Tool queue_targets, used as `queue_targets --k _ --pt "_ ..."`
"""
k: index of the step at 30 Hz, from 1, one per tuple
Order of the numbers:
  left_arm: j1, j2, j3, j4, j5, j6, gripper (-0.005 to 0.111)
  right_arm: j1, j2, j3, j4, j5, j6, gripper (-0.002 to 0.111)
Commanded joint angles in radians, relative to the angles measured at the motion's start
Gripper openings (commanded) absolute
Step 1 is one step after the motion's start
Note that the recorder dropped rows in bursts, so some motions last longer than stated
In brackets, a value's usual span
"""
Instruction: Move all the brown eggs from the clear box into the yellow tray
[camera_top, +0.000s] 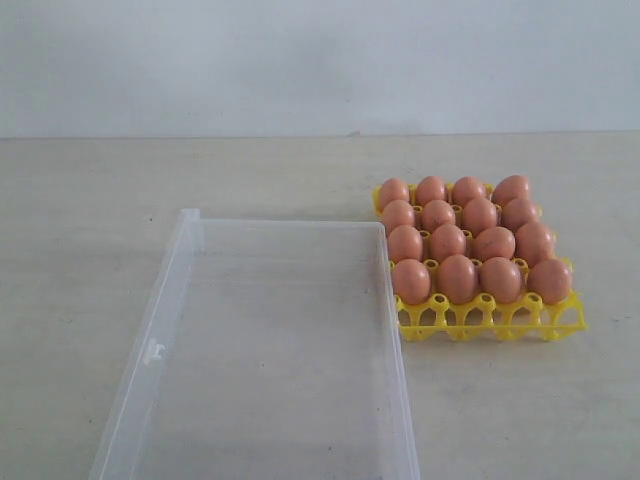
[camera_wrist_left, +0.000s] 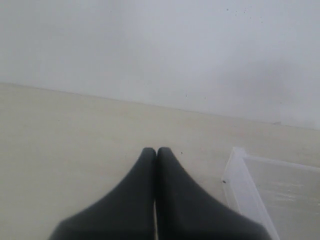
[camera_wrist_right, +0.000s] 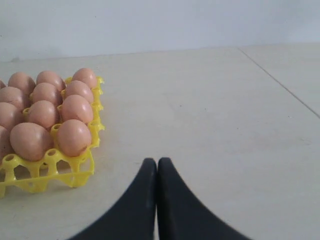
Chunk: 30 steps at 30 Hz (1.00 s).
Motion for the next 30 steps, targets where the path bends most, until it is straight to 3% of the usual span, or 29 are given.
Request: queue_targets --k 1,4,17,24,30 --pt "-0.001 0.003 -0.002 -0.003 -0.008 -0.005 -0.004 -0.003 -0.005 0.004 0.061 0.011 -0.052 -0.001" --pt "-0.001 0.003 -0.002 -0.003 -0.004 -0.005 -0.004 -0.005 -0.005 0.004 0.059 0.026 0.021 -0.001" --pt "-0.001 0.003 -0.002 -0.003 0.005 -0.005 -0.004 -0.005 -0.005 0.004 0.062 0.024 0.021 -0.001" --pt "-0.001 0.003 -0.002 -0.001 0.132 -0.001 -0.004 -0.005 -0.005 0.004 0.062 0.024 0.021 -0.001" --pt "-0.001 0.003 -0.002 -0.001 0.130 -0.001 -0.004 -0.005 -0.005 0.004 0.062 0.022 0.021 -0.001"
